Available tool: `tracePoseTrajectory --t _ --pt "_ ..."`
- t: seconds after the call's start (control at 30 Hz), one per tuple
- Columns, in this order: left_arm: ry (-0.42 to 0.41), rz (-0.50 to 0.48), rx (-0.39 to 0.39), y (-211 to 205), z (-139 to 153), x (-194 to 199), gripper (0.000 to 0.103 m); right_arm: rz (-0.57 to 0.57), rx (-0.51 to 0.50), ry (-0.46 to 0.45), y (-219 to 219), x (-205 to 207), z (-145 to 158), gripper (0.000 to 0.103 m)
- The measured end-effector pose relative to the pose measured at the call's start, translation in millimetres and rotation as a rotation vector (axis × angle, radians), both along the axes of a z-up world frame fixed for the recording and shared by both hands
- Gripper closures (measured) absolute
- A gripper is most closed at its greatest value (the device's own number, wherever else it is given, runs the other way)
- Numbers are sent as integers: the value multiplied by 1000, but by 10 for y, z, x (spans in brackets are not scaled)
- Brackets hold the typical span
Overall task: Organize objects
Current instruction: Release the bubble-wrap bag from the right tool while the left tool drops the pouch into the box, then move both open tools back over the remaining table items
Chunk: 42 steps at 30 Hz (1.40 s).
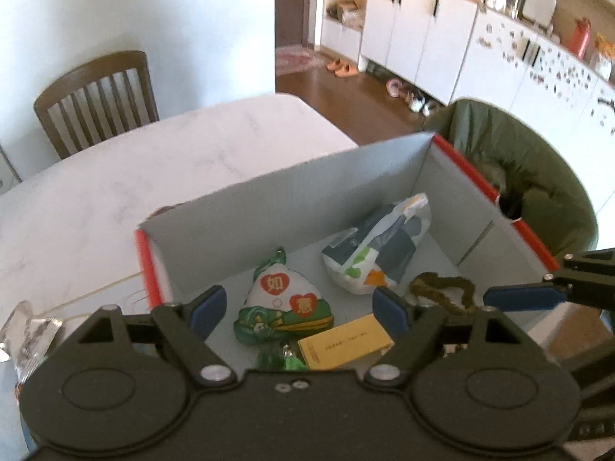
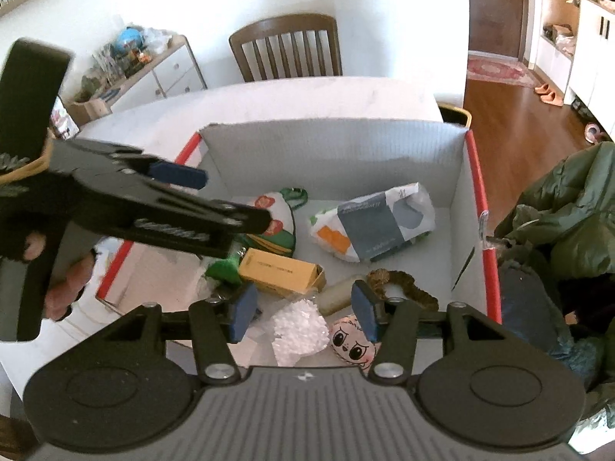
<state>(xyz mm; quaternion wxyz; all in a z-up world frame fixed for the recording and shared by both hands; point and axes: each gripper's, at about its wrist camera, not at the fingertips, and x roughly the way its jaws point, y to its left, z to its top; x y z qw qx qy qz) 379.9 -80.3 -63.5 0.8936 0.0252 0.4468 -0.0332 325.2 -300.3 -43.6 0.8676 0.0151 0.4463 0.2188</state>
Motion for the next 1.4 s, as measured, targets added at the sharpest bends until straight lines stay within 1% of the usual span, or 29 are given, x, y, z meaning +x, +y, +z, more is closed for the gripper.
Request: tracePoseTrajectory --t 0.17,0.37,0.43,0.47,0.5,0.57,0.67,0.8,0.97,1.07,1.3,1.4 --pt "-50 39 -17 87 174 -198 19 0 21 -30 48 -117 144 49" --pt "-87 84 -52 273 334 -480 17 12 46 -72 175 -261 340 46" --pt "-102 96 -59 352 377 -580 14 18 56 -85 242 -308 392 44" --pt "-108 104 -63 393 399 -623 13 22 61 -91 283 -332 415 40" --pt "-114 112 -68 436 420 -664 12 25 62 -96 324 -353 434 38" --pt "-128 122 -78 557 477 -783 9 31 66 -106 429 -395 469 38" --pt "-147 135 -82 716 539 -925 4 36 67 -116 609 -451 508 34" --pt "-166 144 -64 918 600 -1104 1 54 65 -119 873 -513 528 29" --pt "-166 148 -69 1180 615 -1282 1 57 73 -110 1191 -556 536 25" --pt "-160 144 -83 1349 589 -1371 1 56 77 -106 1376 -564 537 25" --pt "-162 131 -96 1742 481 -1556 0 48 69 -95 1752 -527 494 25" --pt "-161 131 -90 1904 388 -1639 0 38 60 -86 1916 -487 455 25"
